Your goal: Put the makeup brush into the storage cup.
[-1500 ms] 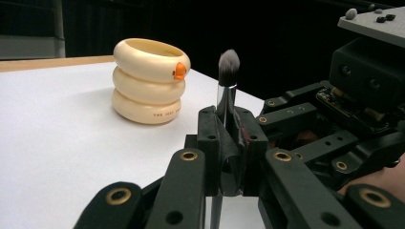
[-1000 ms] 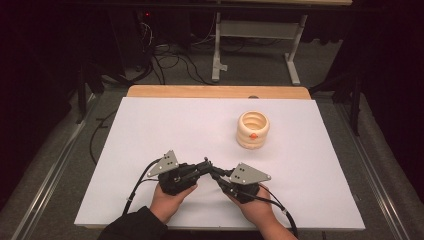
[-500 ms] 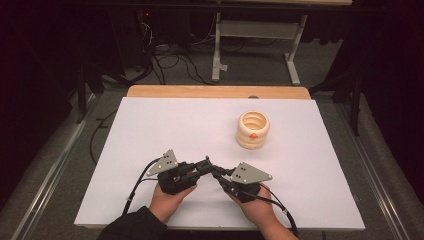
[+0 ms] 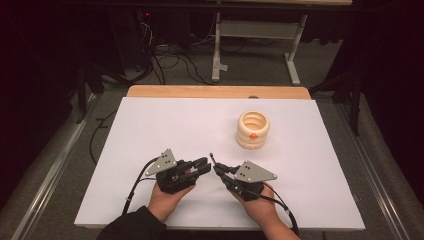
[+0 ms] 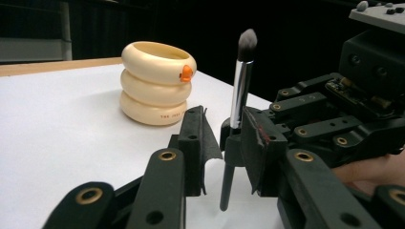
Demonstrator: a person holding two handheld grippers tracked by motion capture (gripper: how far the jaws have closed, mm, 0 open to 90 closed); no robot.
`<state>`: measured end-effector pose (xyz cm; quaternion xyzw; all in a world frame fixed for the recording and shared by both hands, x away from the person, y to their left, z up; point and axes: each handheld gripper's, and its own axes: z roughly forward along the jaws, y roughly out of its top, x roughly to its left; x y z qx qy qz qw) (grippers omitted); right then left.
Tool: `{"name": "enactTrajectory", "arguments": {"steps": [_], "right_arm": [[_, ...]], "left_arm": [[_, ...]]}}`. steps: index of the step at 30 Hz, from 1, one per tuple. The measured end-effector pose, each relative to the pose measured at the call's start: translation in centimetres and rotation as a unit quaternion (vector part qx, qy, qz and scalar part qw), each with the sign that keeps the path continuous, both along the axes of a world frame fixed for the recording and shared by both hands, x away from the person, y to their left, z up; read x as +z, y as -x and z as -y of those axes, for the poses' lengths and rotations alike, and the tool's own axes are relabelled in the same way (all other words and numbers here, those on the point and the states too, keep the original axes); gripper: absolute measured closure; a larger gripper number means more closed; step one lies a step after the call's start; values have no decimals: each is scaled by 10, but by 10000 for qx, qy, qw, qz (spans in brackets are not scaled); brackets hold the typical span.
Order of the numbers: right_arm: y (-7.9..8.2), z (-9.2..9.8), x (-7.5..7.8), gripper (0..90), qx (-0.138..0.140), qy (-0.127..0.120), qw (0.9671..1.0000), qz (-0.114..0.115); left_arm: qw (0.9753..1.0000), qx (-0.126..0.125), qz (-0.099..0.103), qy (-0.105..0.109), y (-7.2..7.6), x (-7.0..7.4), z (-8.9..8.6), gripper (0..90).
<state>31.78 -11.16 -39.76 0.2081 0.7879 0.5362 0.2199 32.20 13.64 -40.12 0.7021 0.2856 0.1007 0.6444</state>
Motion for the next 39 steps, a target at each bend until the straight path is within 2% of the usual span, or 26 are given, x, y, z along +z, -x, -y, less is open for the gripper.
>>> {"name": "enactTrajectory", "arguments": {"steps": [4, 13, 16, 23, 39], "right_arm": [[0, 2, 1, 855, -17, 27, 10000, 15], [0, 4, 3, 855, -79, -10, 10000, 41], [-1, 6, 3, 855, -58, -40, 10000, 53], [-1, 9, 4, 855, -92, -61, 9999, 89], [-3, 16, 6, 855, -196, -98, 9997, 111]], "left_arm": [[9999, 89, 7, -46, -1, 0, -1, 658], [9988, 351, 143, -308, -2, -1, -3, 557], [9980, 474, 97, -403, -3, -1, -3, 515], [9956, 692, 126, -617, -5, -2, -4, 430], [9919, 959, 210, -810, -9, -4, -14, 284]]}}
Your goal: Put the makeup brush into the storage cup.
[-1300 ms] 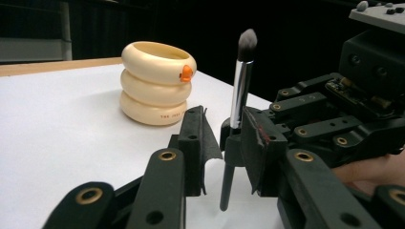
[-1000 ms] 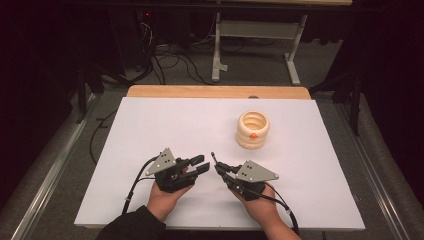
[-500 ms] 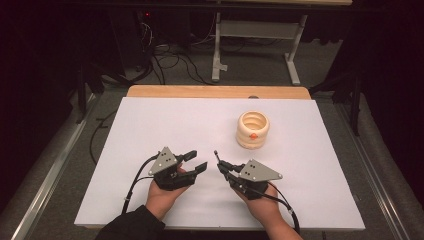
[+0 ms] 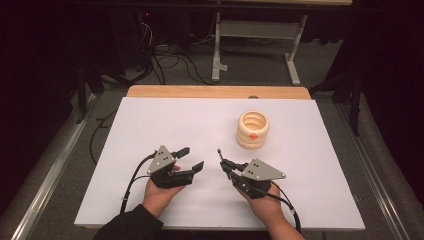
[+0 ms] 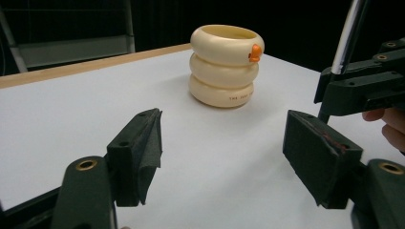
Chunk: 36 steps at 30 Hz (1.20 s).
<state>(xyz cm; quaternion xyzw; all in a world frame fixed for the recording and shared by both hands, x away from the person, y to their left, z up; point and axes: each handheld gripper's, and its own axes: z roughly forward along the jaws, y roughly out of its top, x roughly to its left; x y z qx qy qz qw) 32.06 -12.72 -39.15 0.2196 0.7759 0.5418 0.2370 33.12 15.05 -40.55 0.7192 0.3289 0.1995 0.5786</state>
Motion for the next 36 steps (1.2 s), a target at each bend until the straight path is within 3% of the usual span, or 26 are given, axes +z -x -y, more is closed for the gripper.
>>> {"name": "enactTrajectory", "arguments": {"steps": [18, 23, 36], "right_arm": [[-3, 15, 5, 855, -190, -70, 9998, 43], [-5, 20, 6, 855, -257, -102, 9996, 17], [-10, 41, 10, 855, -614, -165, 9980, 46]], "left_arm": [[9999, 105, 64, -57, 1, 0, -13, 167], [9999, 151, 48, 16, 1, 0, -18, 154], [9997, 261, -17, -28, 4, -1, -33, 81]]}}
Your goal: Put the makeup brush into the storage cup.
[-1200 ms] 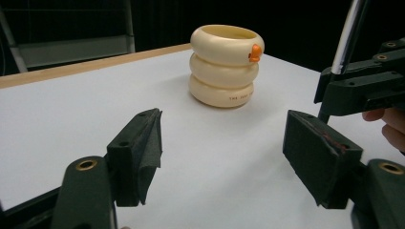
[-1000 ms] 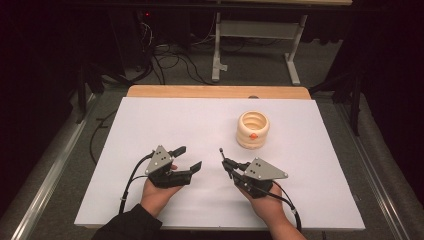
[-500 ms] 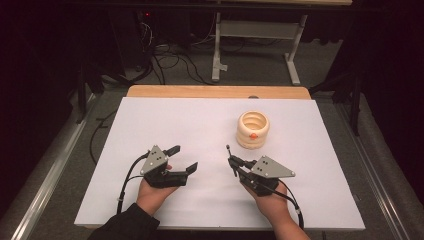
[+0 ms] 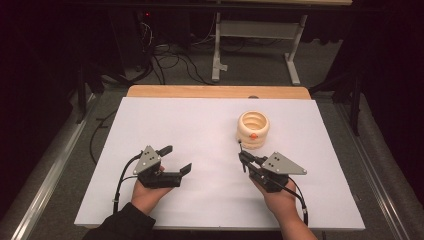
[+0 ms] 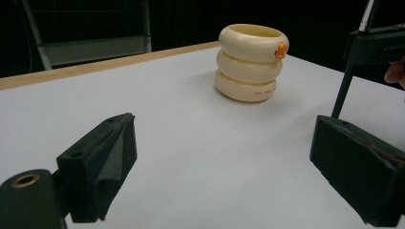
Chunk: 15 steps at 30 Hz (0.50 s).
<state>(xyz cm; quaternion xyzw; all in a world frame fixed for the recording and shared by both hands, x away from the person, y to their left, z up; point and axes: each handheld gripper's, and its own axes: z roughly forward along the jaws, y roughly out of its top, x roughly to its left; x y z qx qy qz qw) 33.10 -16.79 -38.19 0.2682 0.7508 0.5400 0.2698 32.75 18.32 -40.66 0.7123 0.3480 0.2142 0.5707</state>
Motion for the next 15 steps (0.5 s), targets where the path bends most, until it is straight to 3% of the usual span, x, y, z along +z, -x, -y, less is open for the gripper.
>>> {"name": "enactTrajectory", "arguments": {"steps": [15], "right_arm": [[-6, 16, 5, 856, -273, -88, 9996, 64]], "left_arm": [[9999, 73, -43, -97, 2, 0, -12, 14]]}}
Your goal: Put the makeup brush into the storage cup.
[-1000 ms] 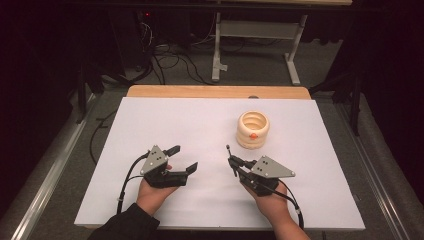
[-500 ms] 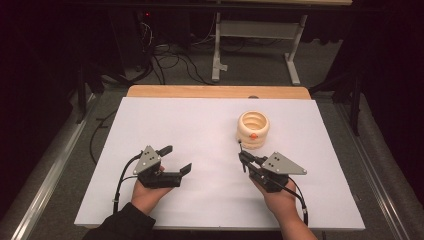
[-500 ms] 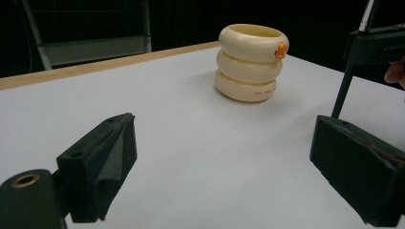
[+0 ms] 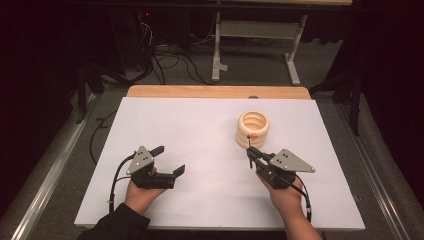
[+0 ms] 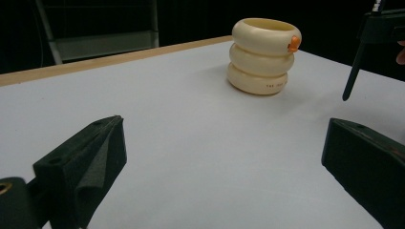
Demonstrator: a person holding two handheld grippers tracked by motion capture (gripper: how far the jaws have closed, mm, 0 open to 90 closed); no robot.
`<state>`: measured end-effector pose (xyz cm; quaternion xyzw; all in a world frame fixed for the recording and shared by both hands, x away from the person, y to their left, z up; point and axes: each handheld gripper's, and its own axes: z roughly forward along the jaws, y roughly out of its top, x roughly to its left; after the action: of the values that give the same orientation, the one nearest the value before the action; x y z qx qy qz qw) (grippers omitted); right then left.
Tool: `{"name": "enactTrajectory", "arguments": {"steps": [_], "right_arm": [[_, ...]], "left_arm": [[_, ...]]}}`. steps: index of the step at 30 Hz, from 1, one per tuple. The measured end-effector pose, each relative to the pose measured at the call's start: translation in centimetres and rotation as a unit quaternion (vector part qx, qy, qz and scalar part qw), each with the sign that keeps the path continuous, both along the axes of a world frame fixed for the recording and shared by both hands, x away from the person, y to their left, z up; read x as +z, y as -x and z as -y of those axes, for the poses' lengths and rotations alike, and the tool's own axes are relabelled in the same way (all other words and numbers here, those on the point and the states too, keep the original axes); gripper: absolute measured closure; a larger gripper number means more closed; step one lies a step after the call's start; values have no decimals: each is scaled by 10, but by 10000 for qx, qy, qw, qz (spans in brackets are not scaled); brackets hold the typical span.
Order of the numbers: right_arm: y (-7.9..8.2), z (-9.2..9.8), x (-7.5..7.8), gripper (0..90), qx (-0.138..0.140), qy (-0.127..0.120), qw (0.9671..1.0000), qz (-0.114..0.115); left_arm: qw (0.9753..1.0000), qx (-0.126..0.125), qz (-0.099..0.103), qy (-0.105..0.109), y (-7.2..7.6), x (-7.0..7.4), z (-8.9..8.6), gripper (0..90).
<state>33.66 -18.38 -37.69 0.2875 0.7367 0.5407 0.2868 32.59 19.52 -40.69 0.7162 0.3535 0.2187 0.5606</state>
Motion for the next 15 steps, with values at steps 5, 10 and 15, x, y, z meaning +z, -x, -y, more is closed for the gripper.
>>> {"name": "enactTrajectory", "arguments": {"steps": [5, 10, 15], "right_arm": [[-3, 6, 1, 855, -89, -50, 9999, 35], [-4, 12, 3, 855, -218, -64, 9997, 35], [-6, 16, 3, 855, -311, -95, 9995, 24]], "left_arm": [[10000, -32, -18, -11, -1, 0, 2, 2], [10000, -20, -38, 40, -2, 0, 2, 0], [10000, -56, -32, 42, -2, 0, 3, 0]]}}
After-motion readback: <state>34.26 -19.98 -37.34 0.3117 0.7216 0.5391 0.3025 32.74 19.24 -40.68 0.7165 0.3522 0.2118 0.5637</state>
